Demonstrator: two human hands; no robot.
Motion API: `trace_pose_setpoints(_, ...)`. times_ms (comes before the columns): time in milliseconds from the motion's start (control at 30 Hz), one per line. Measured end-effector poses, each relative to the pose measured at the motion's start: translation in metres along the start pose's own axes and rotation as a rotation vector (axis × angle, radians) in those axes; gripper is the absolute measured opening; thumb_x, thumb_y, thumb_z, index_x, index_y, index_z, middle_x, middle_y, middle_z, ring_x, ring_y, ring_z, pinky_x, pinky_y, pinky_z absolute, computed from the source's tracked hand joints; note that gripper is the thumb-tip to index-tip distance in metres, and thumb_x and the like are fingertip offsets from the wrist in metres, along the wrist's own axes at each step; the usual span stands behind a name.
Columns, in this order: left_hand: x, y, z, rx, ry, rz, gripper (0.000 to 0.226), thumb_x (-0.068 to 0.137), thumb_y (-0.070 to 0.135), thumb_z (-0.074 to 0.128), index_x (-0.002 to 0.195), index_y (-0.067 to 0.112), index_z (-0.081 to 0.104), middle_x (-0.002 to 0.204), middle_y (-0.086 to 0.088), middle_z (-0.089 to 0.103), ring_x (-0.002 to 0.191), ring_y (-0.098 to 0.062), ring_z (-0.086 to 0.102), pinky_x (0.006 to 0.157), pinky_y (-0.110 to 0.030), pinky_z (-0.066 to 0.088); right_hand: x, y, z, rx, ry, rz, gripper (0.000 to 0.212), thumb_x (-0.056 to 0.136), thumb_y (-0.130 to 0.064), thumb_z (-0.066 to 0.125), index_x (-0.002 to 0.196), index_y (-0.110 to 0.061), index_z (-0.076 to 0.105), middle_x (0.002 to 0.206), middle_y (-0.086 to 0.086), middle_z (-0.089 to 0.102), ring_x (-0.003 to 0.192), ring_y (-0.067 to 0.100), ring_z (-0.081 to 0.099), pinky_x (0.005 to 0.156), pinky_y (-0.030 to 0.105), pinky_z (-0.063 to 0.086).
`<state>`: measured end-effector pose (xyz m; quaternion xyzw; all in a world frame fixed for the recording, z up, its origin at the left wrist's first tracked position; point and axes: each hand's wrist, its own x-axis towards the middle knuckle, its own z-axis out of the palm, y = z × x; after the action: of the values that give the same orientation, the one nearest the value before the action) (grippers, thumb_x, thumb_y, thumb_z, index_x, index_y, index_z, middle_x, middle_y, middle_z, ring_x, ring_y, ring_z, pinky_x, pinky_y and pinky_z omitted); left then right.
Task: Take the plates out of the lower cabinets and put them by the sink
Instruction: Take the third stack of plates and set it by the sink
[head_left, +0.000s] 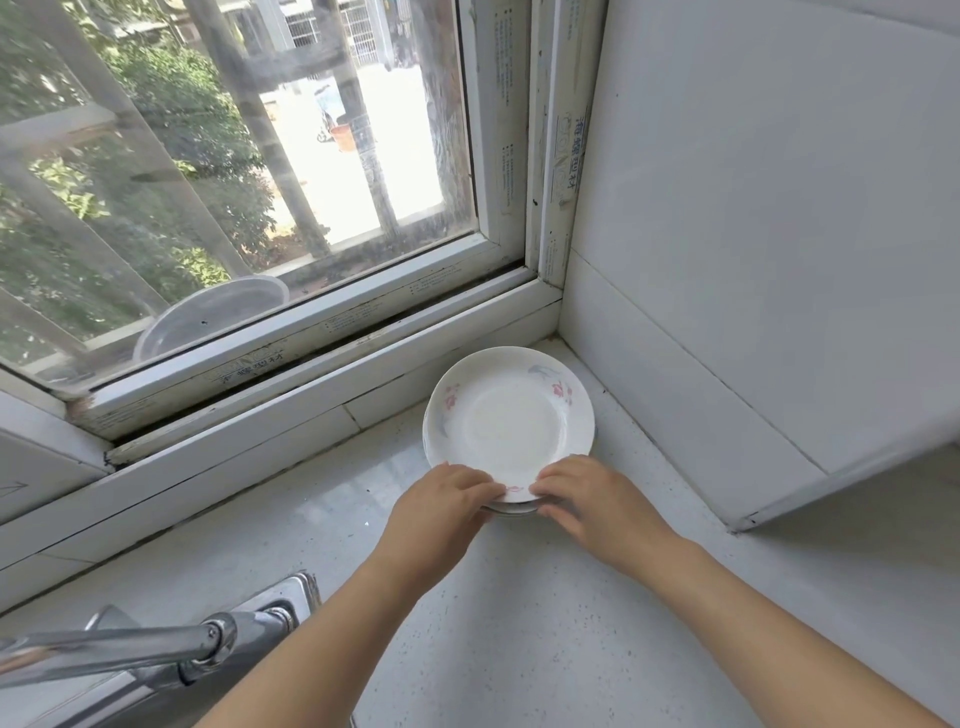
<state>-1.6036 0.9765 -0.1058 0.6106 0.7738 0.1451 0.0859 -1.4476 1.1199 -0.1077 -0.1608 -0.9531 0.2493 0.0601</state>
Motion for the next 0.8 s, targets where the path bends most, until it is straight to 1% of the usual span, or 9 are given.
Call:
trace_pose_setpoints(100,-0.004,0.001,0.000,0.001,0.036,-0.025,0.029,0.072,0.019,0.077,0.098,0.031,0.069,0.092,0.016,0.069,0.081,-0.014,0.064,0.055,-0.023,0.049,0.000,0.000,0.003,0.021,0.010,-0.023,0.017,0.077,-0.015,0.070,0.094,-0.015,0.070,0.094,-0.002,0.070,0.090,0.019,0.064,0.079,0.021,0.046)
trace_pose_setpoints(233,-0.003,0.003,0.000,-0.005,0.044,-0.054,0.027,0.072,0.020,0.077,0.096,0.031,0.069,0.091,0.014,0.070,0.081,-0.016,0.064,0.056,-0.025,0.050,0.002,0.000,0.005,0.037,0.013,-0.008,0.016,0.080,-0.016,0.067,0.096,-0.016,0.069,0.097,-0.003,0.069,0.095,0.019,0.062,0.080,0.029,0.052)
trace_pose_setpoints(333,-0.001,0.003,0.001,0.011,0.030,-0.063,0.024,0.074,0.022,0.075,0.097,0.030,0.070,0.093,0.014,0.070,0.083,-0.017,0.064,0.059,-0.027,0.052,0.002,0.000,0.004,0.020,0.015,0.006,0.017,0.082,-0.017,0.066,0.098,-0.016,0.069,0.099,-0.003,0.068,0.098,0.019,0.061,0.082,0.027,0.050)
trace_pose_setpoints(433,-0.004,0.006,-0.001,0.019,0.020,-0.045,0.022,0.077,0.024,0.072,0.099,0.028,0.069,0.096,0.013,0.070,0.085,-0.018,0.064,0.063,-0.029,0.053,0.001,-0.004,-0.001,0.002,0.000,0.038,0.018,0.086,-0.021,0.062,0.103,-0.017,0.068,0.105,-0.004,0.067,0.103,0.017,0.057,0.081,0.024,0.046)
trace_pose_setpoints(533,-0.004,0.011,-0.007,0.035,0.014,-0.040,0.023,0.080,0.025,0.068,0.103,0.028,0.068,0.102,0.011,0.069,0.091,-0.019,0.064,0.070,-0.030,0.052,0.000,-0.009,-0.008,-0.017,-0.009,0.069,0.021,0.088,-0.026,0.059,0.106,-0.017,0.066,0.111,-0.005,0.064,0.109,0.015,0.053,0.080,0.023,0.045)
trace_pose_setpoints(633,-0.005,0.023,-0.019,0.029,0.021,-0.058,0.030,0.084,0.027,0.063,0.114,0.027,0.064,0.115,0.009,0.065,0.105,-0.019,0.060,0.083,-0.030,0.048,-0.004,-0.017,-0.019,-0.002,0.017,0.100,0.026,0.087,-0.027,0.061,0.110,-0.018,0.064,0.118,-0.006,0.062,0.115,0.014,0.051,0.085,0.031,0.049)
trace_pose_setpoints(700,-0.009,0.030,-0.028,0.022,0.016,-0.082,0.033,0.089,0.031,0.057,0.122,0.028,0.059,0.124,0.012,0.060,0.115,-0.015,0.054,0.090,-0.028,0.043,-0.011,-0.023,-0.028,0.003,0.023,0.111,0.029,0.087,-0.030,0.060,0.114,-0.019,0.063,0.122,-0.008,0.060,0.118,0.012,0.049,0.089,0.030,0.048)
trace_pose_setpoints(733,-0.012,0.033,-0.032,0.021,0.019,-0.089,0.034,0.089,0.033,0.055,0.123,0.029,0.057,0.126,0.012,0.058,0.117,-0.014,0.052,0.091,-0.028,0.042,-0.015,-0.027,-0.032,0.003,0.030,0.109,0.030,0.087,-0.030,0.060,0.116,-0.020,0.062,0.123,-0.008,0.059,0.119,0.011,0.048,0.090,0.029,0.046)
trace_pose_setpoints(800,-0.022,0.041,-0.042,0.024,0.043,-0.108,0.035,0.089,0.033,0.055,0.124,0.029,0.056,0.127,0.012,0.057,0.118,-0.014,0.052,0.089,-0.027,0.043,-0.025,-0.034,-0.041,0.016,0.043,0.111,0.031,0.087,-0.032,0.060,0.117,-0.021,0.061,0.124,-0.010,0.058,0.119,0.009,0.048,0.092,0.024,0.043)
